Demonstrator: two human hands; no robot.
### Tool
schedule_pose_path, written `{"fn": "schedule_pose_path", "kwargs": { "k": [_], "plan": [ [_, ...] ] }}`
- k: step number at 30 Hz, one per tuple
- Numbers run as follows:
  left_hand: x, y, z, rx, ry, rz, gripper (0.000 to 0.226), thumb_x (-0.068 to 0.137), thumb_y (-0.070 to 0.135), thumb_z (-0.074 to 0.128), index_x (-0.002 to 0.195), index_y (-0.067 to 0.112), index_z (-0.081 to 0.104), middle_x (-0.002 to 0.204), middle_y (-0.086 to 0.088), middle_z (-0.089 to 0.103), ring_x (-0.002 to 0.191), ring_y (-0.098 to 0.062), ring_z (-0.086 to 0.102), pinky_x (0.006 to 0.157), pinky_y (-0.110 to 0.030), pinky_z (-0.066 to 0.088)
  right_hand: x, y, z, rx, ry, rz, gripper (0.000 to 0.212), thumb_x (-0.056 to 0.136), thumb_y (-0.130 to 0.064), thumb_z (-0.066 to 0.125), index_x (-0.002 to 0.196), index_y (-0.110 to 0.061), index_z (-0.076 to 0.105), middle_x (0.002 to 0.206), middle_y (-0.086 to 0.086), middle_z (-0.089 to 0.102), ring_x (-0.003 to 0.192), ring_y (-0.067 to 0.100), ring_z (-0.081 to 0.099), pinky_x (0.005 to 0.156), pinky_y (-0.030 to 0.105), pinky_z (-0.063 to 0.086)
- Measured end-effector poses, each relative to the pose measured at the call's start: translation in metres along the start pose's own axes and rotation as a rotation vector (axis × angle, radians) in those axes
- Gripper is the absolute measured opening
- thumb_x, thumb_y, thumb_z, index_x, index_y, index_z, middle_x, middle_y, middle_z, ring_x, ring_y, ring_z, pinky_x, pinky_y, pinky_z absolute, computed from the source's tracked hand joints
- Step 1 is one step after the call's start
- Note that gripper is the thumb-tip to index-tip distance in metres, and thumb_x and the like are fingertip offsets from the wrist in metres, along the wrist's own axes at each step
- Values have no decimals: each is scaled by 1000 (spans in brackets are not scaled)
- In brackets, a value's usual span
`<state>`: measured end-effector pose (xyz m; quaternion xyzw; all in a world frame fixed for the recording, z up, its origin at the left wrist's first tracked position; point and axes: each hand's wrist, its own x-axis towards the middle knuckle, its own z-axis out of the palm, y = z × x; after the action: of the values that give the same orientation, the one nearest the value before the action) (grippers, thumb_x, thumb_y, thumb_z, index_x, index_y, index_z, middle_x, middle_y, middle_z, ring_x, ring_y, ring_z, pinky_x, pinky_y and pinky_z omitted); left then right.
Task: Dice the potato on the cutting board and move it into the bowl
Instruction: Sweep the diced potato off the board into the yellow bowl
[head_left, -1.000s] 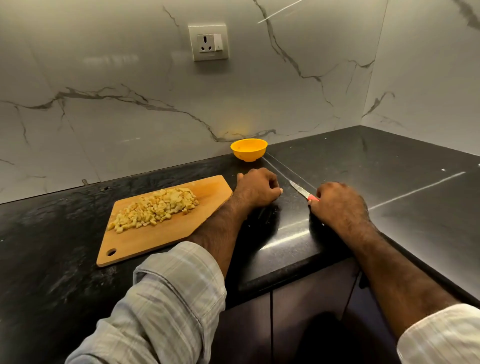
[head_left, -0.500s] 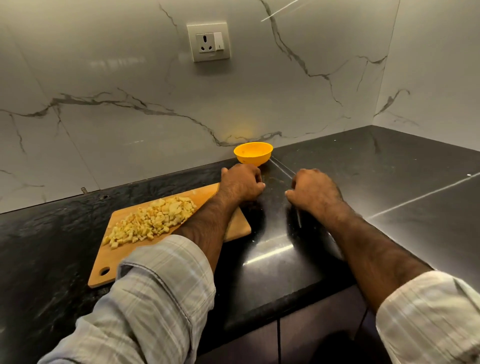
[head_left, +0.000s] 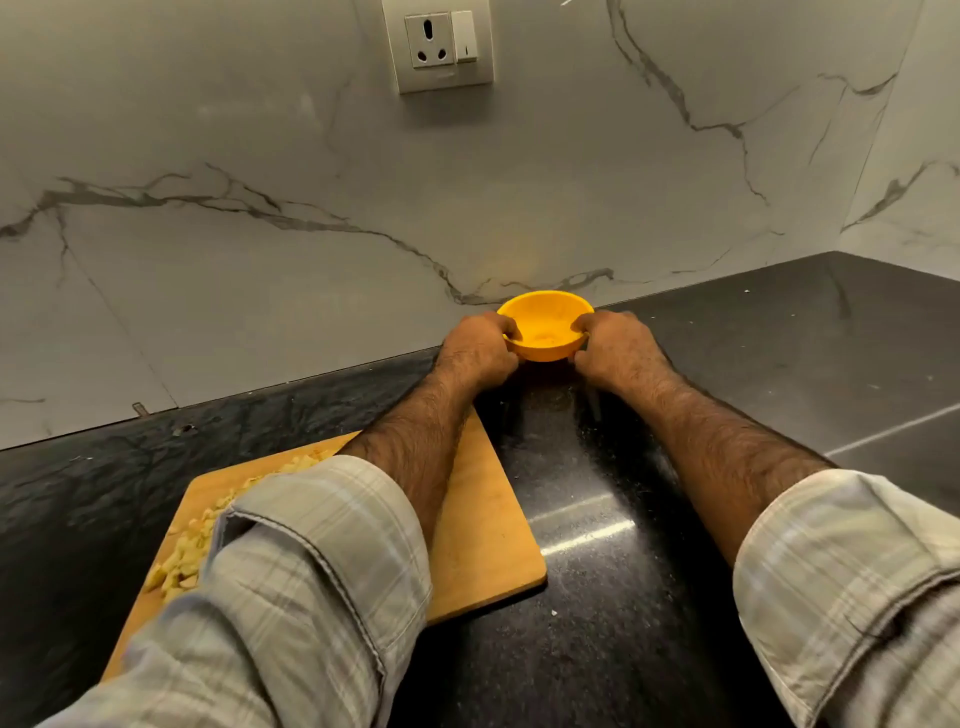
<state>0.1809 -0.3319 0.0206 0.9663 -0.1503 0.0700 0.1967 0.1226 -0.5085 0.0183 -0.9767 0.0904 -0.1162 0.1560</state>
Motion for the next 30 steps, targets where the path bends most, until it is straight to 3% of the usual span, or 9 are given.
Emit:
{"fn": "schedule_pose_path", "kwargs": {
  "k": [3, 8, 11, 15, 20, 24, 27, 30],
  "plan": [
    [-5, 6, -5, -23, -7, -9, 32, 87, 31, 84, 117, 27, 74, 119, -3, 72, 107, -23, 67, 95, -45, 59, -2, 2, -8, -10, 7, -5, 41, 86, -31, 80, 124, -20, 72, 124, 13, 67, 110, 31, 64, 93, 44, 58],
    [-44, 11, -17, -43, -88, -32, 33, 75, 50, 91, 100, 38, 72, 110, 4, 72, 107, -21, 65, 101, -53, 53, -42, 3, -32, -20, -91, -8, 51, 81, -36, 87, 125, -16, 71, 118, 10, 69, 103, 27, 64, 89, 41, 57],
    [-82, 10, -23, -53, -112, 10, 27, 77, 52, 88, 95, 38, 73, 113, 8, 72, 115, -19, 62, 112, -62, 35, -80, 5, -45, -35, -125, -15, 53, 77, -38, 89, 123, -15, 72, 115, 11, 70, 95, 26, 61, 85, 37, 54],
    [-145, 21, -32, -42, -137, 70, 22, 82, 50, 85, 98, 37, 79, 120, 12, 70, 124, -18, 56, 114, -70, 16, -136, 12, -60, -32, -151, -7, 49, 77, -35, 90, 119, -15, 75, 105, 7, 70, 95, 25, 64, 85, 38, 56],
    [-199, 35, -47, -6, -185, 91, 26, 73, 58, 89, 86, 41, 76, 118, 14, 68, 124, -17, 52, 112, -66, 24, -190, 10, -80, -45, -179, 8, 46, 74, -28, 92, 114, -12, 77, 95, 7, 71, 89, 27, 69, 84, 40, 60],
    [-220, 37, -59, 6, -275, 96, 28, 61, 63, 94, 75, 46, 75, 101, 17, 67, 117, -20, 59, 109, -65, 38, -220, 8, -91, -46, -227, 22, 35, 77, -22, 90, 108, -10, 79, 87, 8, 74, 81, 23, 73, 73, 37, 63],
    [-235, 40, -68, -19, -331, 104, 35, 61, 57, 96, 89, 47, 77, 115, 12, 67, 125, -23, 58, 111, -64, 41, -234, 5, -99, -72, -269, 11, 33, 81, -15, 87, 112, -9, 78, 92, 9, 74, 86, 23, 73, 73, 36, 63],
    [-249, 40, -90, -83, -322, 102, 56, 76, 33, 94, 127, 31, 73, 140, -2, 64, 134, -24, 56, 105, -44, 48, -244, -7, -116, -186, -272, -43, 39, 85, -7, 79, 124, -10, 74, 103, 10, 73, 89, 26, 69, 77, 37, 59]
  ]
}}
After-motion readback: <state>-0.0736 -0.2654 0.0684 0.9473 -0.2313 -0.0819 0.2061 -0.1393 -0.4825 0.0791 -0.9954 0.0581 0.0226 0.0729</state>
